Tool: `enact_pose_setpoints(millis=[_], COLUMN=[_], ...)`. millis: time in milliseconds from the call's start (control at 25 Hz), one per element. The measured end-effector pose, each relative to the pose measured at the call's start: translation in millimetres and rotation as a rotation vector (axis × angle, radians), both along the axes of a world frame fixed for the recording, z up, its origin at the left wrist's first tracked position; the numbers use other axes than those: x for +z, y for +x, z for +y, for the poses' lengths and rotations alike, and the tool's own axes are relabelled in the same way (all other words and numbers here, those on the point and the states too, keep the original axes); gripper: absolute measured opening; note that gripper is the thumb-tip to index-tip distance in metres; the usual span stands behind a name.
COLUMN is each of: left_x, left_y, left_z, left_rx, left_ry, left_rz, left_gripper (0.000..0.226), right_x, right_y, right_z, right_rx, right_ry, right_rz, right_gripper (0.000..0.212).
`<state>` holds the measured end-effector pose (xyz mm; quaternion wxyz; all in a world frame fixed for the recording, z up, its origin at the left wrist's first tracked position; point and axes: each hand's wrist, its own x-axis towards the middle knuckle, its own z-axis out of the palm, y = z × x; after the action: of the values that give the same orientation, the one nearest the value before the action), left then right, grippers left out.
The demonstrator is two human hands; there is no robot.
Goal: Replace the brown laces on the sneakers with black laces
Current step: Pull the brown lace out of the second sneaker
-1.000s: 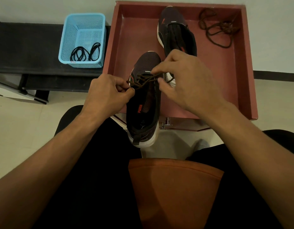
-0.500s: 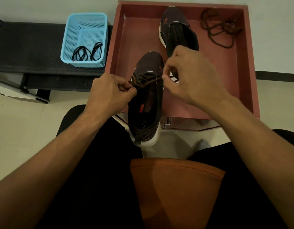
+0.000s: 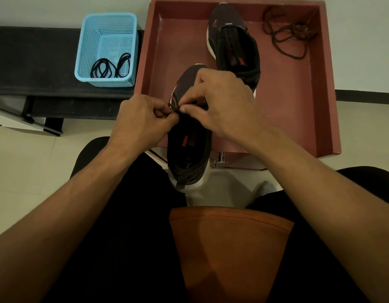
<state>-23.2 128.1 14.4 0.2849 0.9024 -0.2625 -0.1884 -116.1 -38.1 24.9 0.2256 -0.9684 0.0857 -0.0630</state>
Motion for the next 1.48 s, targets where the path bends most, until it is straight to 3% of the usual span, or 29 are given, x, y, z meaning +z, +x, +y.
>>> enact_pose_setpoints(millis=[240, 480, 720, 920, 1080, 1200, 1320, 1480], left_x=[-1, 1, -1, 2, 5, 2, 0, 2], left_y=[2, 4, 4, 2, -2, 1, 4, 0], left_z=[1, 3, 1, 0, -6, -8, -9, -8], left_rx=[-0.003, 0.030, 0.048, 0.053, 0.025, 0.128, 0.173, 0.076], left_ry=[0.011, 0.008, -0.001, 0.001, 0.040, -0.015, -0.046, -0.007], left_rz=[0.007, 0.094, 0.116, 0.138, 0.099, 0.164, 0.210, 0.101], left_gripper=[0.012, 0.015, 0.014, 0.015, 0.040, 0.054, 0.053, 0.046], right_x=[-16, 12, 12, 0, -11, -18, -17, -21], right_y=[3, -21, -41, -33, -21, -17, -16, -6], right_z=[1, -48, -61, -35, -5, -4, -2, 4], right_rx=[-0.001, -0.153, -0.233, -0.201, -0.158, -0.174, -0.165, -0.205], right_ry=[-0.079, 0.012, -0.030, 0.022, 0.084, 0.082, 0.074, -0.100], right_rz=[0.098, -0.031, 0.090, 0.057, 0.079, 0.064, 0.014, -0.003], right_gripper=[0.018, 0.010, 0.004, 0.022, 0.040, 0.030, 0.020, 0.027])
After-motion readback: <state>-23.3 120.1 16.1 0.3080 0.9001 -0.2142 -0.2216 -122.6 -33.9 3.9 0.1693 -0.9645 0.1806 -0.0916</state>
